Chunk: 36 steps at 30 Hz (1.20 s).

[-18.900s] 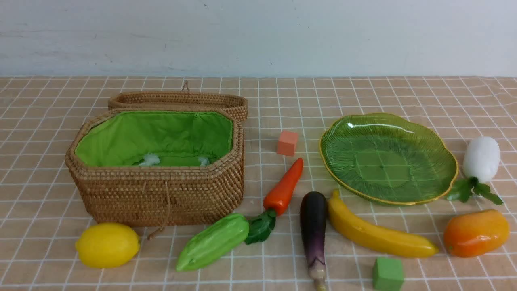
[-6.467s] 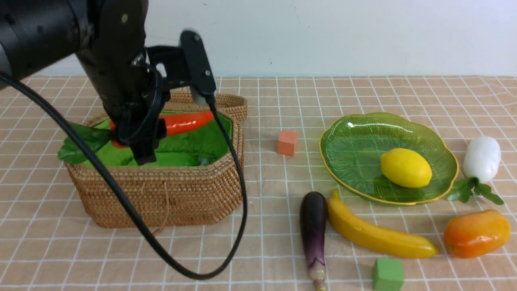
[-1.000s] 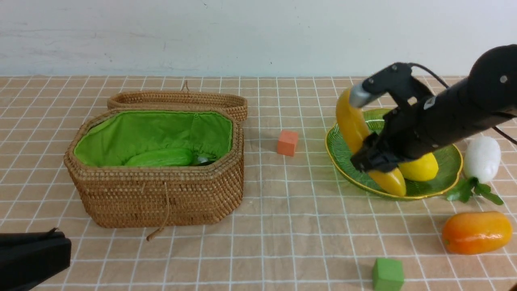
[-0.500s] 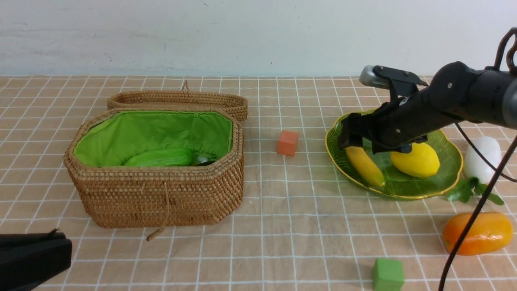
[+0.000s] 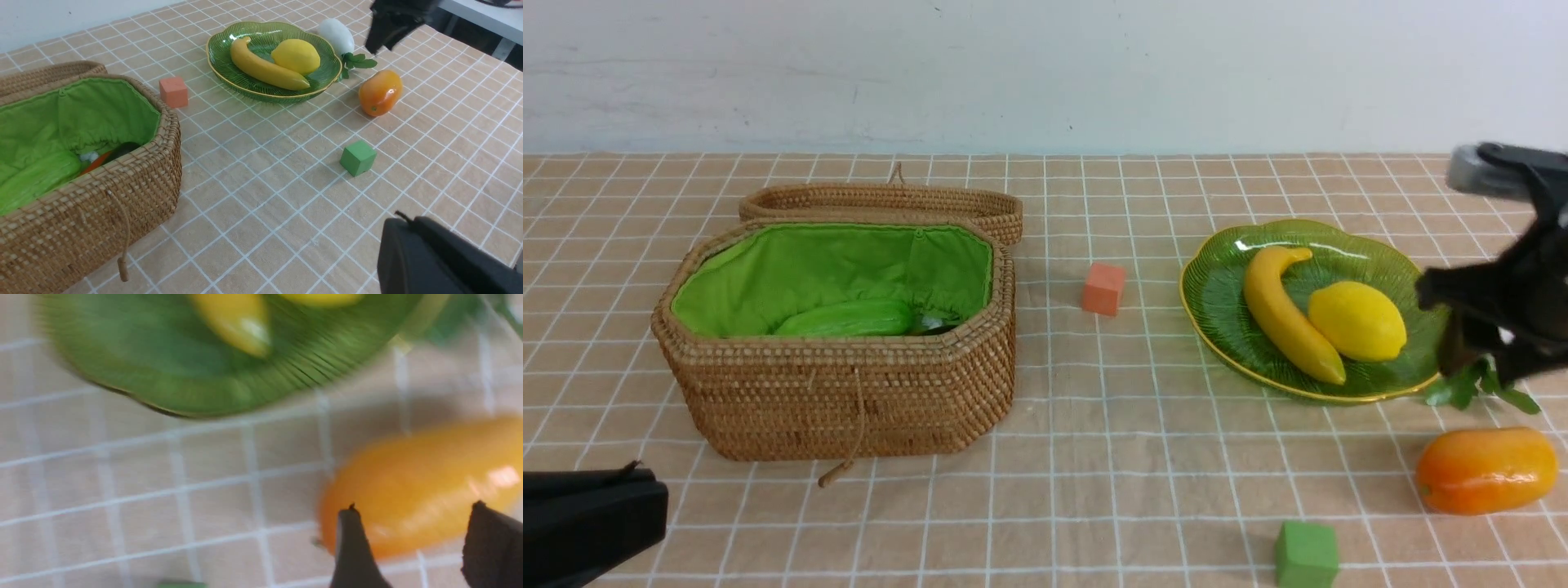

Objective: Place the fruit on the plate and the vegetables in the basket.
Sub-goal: Use the right arm to grab a mango and put it into the right plate

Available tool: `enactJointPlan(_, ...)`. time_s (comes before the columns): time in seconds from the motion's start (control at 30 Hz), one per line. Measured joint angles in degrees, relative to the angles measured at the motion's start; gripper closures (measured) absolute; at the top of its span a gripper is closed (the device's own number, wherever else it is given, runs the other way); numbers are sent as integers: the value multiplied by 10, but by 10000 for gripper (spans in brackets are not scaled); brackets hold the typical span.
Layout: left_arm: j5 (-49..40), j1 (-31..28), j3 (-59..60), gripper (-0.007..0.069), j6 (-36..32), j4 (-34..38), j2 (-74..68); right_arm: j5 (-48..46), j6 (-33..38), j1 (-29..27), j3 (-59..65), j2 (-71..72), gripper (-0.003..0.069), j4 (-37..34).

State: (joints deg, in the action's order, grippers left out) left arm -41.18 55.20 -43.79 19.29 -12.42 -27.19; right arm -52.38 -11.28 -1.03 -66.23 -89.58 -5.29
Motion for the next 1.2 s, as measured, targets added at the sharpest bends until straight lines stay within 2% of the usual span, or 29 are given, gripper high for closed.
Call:
enactJointPlan(0.1,0,0,0,638,0,-3,0,26,-56,-37,50,8,242,-2)
enactJointPlan(0.17,0,0,0,638,0,-9,0,65,-95,-74,78,6,157,-25)
enactJointPlan(0.27,0,0,0,637,0,-11,0,100,-101,-91,83,-10,43,-57)
enactJointPlan(0.37,0,0,0,637,0,-13,0,123,-101,-92,83,-41,-16,-70)
enactJointPlan(0.5,0,0,0,637,0,-13,0,144,-101,-92,76,-90,-22,-83)
enactJointPlan(0.63,0,0,0,637,0,-13,0,135,-96,-92,69,-132,4,-84)
enactJointPlan(0.8,0,0,0,637,0,-13,0,127,-54,-92,65,-137,100,-84)
enactJointPlan(0.93,-1,0,0,637,0,-13,0,117,-4,-92,65,-136,100,-87)
enactJointPlan(0.97,-1,0,0,637,0,-13,0,103,28,-92,65,-132,100,-94)
enactJointPlan(1.2,-1,0,0,636,0,-13,0,59,65,-92,67,-60,100,-103)
